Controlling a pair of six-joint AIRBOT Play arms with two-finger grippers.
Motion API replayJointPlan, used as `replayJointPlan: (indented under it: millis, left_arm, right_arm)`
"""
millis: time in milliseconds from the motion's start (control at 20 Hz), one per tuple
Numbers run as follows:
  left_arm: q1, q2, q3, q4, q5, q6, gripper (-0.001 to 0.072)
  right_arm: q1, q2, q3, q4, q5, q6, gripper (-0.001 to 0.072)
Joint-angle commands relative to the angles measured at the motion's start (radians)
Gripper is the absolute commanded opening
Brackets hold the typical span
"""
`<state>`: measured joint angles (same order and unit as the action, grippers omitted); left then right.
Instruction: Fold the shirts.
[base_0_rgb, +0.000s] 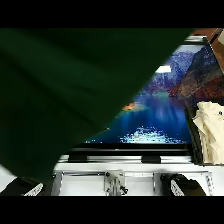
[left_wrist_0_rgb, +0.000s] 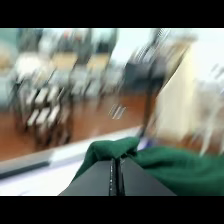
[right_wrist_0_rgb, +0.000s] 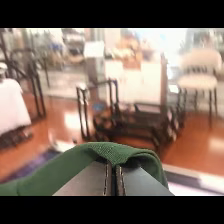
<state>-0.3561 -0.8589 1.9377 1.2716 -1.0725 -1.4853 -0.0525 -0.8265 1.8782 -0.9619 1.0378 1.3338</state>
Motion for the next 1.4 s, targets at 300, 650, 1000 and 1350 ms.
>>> replayJointPlan:
  millis: [300,650,1000,1350]
  left_arm:
    - [0.0,-0.136,-0.599,0.168,0.016,-0.014,0.003]
    - [0.0,-0.492,-0.753,0.116,0.14,-0.072,0.003]
    - [0.003,-0.521,-0.721,0.16,0.114,0.098,0.003]
    - [0.011,-0.477,-0.629,0.369,-0.013,0.093,0.0031]
  right_arm:
    - [0.002,-0.56,0.007,-0.059,-0.052,0.079,0.0061]
    - [0.114,-1.079,0.007,0.108,-0.025,0.22,0.0062]
    - [0.092,-1.091,0.007,0.094,0.215,0.23,0.0533]
    - [-0.025,-0.679,-0.164,-0.434,0.609,0.26,0.0532]
